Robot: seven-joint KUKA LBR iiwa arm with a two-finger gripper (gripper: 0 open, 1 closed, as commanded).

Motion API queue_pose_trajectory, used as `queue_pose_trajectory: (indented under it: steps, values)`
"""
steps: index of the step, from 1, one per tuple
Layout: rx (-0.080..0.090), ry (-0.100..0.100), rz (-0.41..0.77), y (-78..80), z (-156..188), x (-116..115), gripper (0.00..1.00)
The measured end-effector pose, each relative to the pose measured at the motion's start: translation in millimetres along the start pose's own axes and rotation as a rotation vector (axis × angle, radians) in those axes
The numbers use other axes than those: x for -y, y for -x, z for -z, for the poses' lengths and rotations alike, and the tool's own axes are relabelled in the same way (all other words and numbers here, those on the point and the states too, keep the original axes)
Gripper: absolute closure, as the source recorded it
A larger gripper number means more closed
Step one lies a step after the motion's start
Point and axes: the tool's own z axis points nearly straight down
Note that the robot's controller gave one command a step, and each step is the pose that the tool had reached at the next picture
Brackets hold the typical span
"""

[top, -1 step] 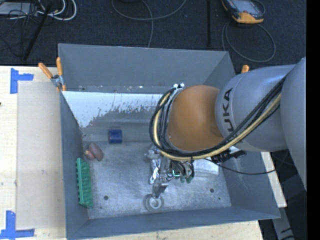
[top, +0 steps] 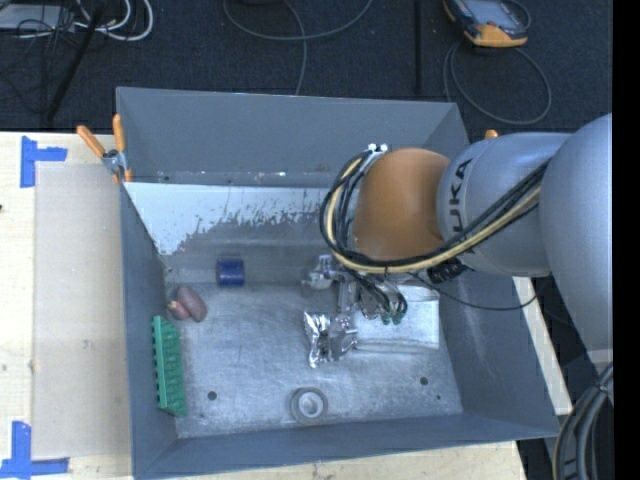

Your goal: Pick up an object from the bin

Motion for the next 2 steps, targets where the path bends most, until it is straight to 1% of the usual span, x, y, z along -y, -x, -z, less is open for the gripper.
queue_pose_trajectory:
  steps: [1, 2]
  values:
    - [-0.002, -0.001, 0.001, 0.1, 4.4, -1.1, 1.00]
    - [0.009, -0.005, 0.040, 18.0, 133.7, 14.1, 1.00]
